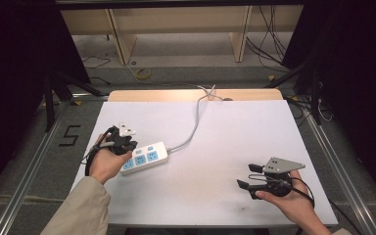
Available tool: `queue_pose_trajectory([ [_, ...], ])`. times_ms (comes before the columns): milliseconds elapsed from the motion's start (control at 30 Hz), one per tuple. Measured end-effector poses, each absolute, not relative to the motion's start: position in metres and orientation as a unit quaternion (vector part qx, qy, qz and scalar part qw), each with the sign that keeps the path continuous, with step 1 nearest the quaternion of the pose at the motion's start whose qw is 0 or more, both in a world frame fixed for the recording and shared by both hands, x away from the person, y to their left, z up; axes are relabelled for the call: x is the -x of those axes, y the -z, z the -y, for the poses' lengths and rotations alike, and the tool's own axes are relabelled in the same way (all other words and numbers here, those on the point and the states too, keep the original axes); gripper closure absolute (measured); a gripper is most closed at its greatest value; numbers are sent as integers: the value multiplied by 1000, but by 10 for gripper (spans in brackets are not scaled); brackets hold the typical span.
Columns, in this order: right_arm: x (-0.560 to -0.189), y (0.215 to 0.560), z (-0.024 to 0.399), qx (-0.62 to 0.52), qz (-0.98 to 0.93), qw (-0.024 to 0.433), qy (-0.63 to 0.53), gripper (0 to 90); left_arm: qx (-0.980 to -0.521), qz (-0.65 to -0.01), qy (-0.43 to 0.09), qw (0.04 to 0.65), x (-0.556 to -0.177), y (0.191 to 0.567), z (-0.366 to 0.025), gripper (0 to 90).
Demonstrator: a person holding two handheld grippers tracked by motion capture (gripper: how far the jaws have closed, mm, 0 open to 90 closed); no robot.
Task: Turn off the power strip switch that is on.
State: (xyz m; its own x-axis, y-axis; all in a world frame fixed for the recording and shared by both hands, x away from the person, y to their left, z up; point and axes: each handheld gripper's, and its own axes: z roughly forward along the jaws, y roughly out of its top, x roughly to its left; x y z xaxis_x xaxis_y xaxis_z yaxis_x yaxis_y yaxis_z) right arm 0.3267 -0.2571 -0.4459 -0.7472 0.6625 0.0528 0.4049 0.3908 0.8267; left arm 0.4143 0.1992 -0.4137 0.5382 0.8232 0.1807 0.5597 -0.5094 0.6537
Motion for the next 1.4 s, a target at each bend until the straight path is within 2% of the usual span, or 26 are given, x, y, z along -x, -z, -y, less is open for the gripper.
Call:
queue_pose_trajectory([
  [1400,-327,446,257,-326,-820,143,-448,290,-863,-404,-212,217,-437,434,-185,899],
])
